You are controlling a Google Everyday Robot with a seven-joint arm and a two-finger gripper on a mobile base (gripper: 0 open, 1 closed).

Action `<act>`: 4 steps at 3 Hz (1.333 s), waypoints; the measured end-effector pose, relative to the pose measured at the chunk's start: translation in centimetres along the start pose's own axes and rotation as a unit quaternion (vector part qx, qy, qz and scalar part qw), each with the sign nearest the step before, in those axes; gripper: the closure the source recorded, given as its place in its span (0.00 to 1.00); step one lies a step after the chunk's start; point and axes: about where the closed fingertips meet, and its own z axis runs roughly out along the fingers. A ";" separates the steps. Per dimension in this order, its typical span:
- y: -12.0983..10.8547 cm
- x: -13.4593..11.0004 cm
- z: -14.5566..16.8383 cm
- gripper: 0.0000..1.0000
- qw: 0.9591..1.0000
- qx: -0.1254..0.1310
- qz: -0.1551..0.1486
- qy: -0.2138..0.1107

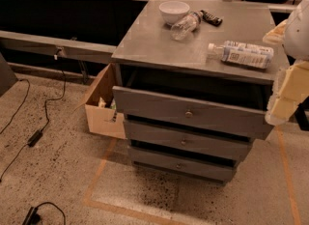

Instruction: Open top drawer

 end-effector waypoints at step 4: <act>-2.3 6.6 16.4 0.00 0.999 0.000 0.003 -0.042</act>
Offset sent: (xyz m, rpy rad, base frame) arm 0.0329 -0.0538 -0.1239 0.1081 -0.0261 -0.1606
